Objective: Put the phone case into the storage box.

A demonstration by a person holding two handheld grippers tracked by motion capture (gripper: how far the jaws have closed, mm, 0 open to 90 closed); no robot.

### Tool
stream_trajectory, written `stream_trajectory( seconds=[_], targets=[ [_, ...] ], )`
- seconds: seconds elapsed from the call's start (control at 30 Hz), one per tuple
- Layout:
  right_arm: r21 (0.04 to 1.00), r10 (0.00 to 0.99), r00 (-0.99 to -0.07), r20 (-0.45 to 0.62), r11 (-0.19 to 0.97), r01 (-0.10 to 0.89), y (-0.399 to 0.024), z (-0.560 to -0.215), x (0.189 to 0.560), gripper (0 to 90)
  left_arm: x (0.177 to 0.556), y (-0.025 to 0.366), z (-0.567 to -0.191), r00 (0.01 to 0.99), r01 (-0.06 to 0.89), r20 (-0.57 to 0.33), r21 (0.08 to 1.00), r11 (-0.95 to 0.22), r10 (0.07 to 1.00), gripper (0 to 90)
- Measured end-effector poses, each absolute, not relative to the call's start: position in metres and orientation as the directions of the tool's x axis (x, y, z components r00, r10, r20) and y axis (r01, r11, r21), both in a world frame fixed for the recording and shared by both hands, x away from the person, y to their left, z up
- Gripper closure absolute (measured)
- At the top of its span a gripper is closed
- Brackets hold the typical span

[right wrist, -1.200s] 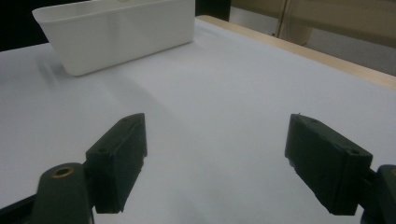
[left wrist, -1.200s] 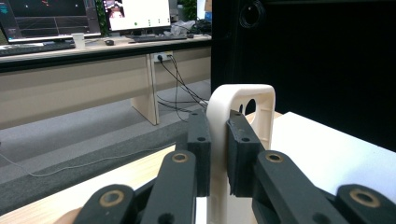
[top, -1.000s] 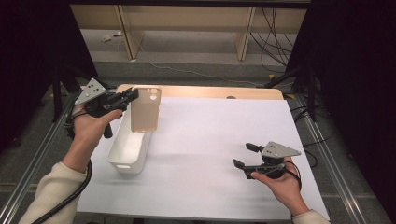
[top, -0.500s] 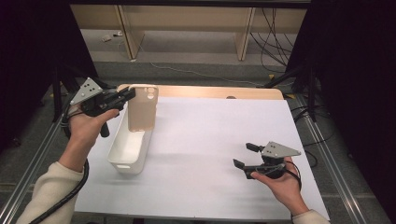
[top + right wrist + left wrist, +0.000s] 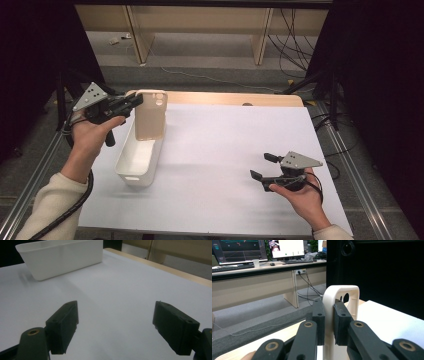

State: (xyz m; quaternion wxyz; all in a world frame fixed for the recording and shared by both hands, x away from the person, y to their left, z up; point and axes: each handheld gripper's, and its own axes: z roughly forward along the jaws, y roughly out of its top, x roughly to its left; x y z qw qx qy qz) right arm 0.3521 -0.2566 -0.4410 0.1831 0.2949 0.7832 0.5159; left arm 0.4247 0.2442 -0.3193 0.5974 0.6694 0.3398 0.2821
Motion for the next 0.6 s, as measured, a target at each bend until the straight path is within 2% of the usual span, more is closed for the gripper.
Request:
stream_trajectory(
  seconds=[0.6],
  targets=[
    [0.918,0.649,-0.761,0.011,0.294,0.264,-0.2566,-0.4411,0.3522,21.9,0.431,0.2493,-0.3207,0.601,0.124,-0.028,0.991,-0.059,0.799,81.5]
  ],
)
